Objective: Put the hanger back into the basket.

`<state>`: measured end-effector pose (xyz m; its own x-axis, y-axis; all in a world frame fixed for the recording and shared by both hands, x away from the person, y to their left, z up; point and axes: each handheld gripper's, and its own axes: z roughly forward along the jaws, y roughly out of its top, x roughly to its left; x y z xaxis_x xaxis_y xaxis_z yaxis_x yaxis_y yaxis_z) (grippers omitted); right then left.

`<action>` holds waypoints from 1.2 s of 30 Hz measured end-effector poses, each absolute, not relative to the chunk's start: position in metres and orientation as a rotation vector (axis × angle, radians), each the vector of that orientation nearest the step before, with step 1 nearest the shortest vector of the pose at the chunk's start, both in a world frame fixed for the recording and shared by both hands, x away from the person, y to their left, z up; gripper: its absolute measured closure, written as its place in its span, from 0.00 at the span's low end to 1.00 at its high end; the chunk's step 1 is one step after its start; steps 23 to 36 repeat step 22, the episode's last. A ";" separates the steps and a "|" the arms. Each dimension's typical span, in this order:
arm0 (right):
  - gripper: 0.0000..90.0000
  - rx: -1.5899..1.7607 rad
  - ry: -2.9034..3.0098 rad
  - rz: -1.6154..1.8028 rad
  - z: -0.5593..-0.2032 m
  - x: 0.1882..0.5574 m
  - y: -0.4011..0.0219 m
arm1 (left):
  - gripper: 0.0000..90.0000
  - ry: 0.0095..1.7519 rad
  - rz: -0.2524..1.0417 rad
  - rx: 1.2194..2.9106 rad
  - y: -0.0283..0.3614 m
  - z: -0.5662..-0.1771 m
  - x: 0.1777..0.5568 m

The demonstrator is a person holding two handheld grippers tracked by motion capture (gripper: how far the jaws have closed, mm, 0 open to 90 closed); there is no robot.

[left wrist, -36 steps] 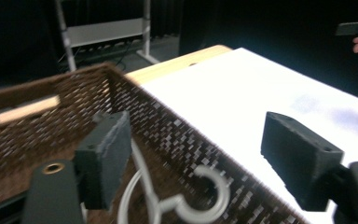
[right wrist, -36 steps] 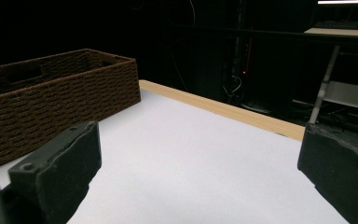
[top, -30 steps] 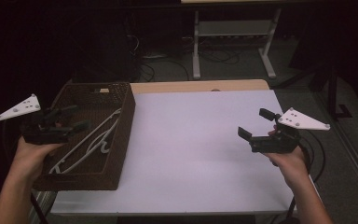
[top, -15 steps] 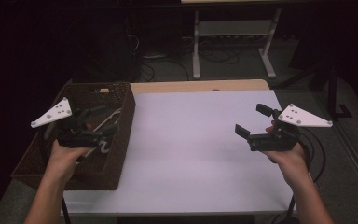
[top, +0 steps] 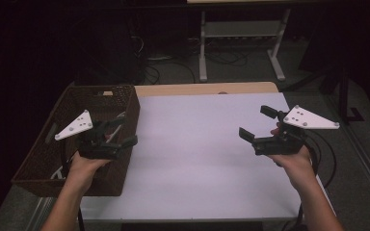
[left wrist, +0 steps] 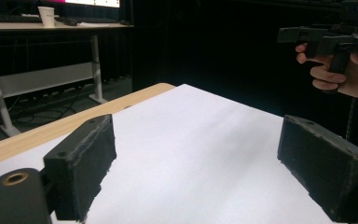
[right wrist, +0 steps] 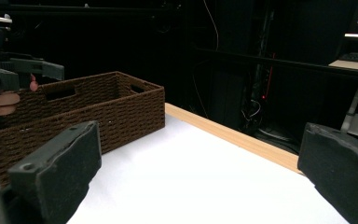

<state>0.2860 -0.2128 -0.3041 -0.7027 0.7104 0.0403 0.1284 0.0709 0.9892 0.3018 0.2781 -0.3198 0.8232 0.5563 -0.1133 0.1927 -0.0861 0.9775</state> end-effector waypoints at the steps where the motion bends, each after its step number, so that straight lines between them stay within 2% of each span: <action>1: 0.00 0.830 1.895 1.672 -0.304 0.286 -0.213 | 0.11 0.598 0.336 1.661 0.278 -0.321 0.302; 4: 0.00 0.820 1.902 1.669 -0.306 0.286 -0.212 | 0.03 0.619 0.338 1.663 0.277 -0.324 0.302; 7: 0.00 0.832 1.912 1.663 -0.309 0.286 -0.211 | 0.00 0.623 0.349 1.674 0.276 -0.326 0.302; 36: 0.00 0.840 1.913 1.659 -0.311 0.285 -0.212 | 0.00 0.626 0.347 1.664 0.275 -0.327 0.303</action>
